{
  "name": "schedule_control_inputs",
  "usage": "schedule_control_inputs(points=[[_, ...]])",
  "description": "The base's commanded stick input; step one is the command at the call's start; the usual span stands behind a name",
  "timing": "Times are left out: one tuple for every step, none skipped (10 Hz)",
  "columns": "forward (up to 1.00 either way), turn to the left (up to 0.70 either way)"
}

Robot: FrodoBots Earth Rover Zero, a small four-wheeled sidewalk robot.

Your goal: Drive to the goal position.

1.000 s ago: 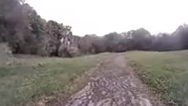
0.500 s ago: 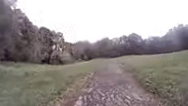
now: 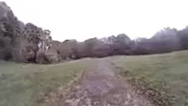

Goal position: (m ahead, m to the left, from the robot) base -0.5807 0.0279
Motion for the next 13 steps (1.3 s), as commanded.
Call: schedule_control_inputs(points=[[0.85,0.0],[0.85,0.0],[0.85,0.0],[0.85,0.27],[0.85,0.27],[0.85,0.11],[0.85,0.0],[0.85,0.0],[0.85,0.0],[0.85,0.05],[0.85,0.23],[0.85,0.0],[0.85,0.0]])
